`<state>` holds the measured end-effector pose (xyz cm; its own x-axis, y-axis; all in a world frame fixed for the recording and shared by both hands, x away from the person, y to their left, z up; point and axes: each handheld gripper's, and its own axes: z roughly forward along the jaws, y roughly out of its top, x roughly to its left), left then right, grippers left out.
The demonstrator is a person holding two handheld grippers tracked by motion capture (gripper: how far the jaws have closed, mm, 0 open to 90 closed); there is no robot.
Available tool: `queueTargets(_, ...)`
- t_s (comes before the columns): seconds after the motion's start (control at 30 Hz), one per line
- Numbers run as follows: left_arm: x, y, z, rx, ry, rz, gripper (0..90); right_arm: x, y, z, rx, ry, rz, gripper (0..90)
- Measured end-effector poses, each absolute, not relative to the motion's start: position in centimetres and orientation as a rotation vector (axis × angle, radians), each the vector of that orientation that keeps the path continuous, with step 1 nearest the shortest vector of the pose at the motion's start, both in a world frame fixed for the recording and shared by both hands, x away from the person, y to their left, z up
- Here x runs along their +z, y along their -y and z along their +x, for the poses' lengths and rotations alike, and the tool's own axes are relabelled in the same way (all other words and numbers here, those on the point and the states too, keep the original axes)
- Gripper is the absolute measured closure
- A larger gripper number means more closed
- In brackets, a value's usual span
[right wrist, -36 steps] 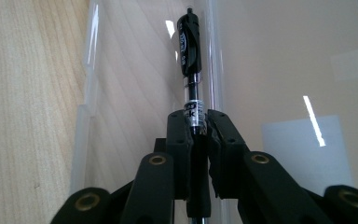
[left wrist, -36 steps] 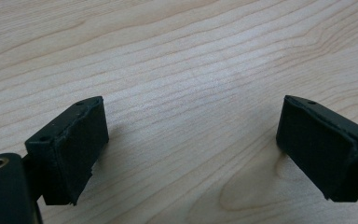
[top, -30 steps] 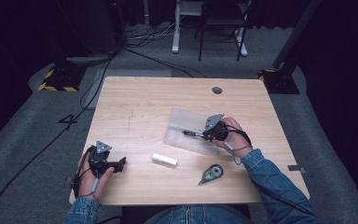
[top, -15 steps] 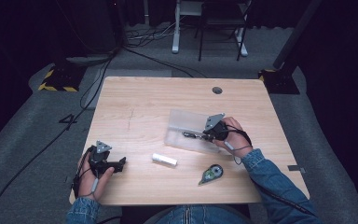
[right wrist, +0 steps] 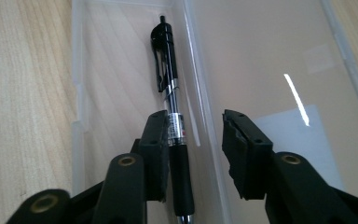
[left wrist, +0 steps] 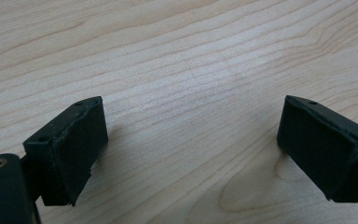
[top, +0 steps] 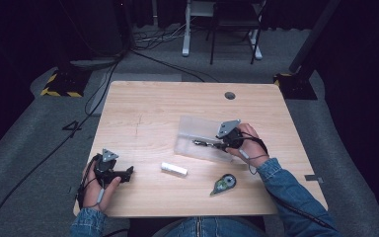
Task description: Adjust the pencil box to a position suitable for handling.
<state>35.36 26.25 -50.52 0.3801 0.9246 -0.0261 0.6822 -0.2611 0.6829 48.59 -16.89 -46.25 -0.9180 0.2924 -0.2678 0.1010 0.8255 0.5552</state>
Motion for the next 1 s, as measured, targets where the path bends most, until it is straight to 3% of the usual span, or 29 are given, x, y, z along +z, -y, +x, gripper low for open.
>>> queueTargets(0.17,-50.5,-26.2,35.4,0.509,-1.379,2.034,8.1,-46.1,17.2,48.6,0.799,-2.644,0.315,55.3)
queueTargets(0.53,-50.5,-26.2,35.5,0.509,-1.374,2.035,7.3,-46.3,17.4,48.4,0.794,-2.643,0.322,56.2)
queueTargets(1.0,-50.5,-26.2,35.5,0.508,-1.373,2.04,7.0,-43.4,17.0,45.7,1.008,-2.629,0.374,50.3)
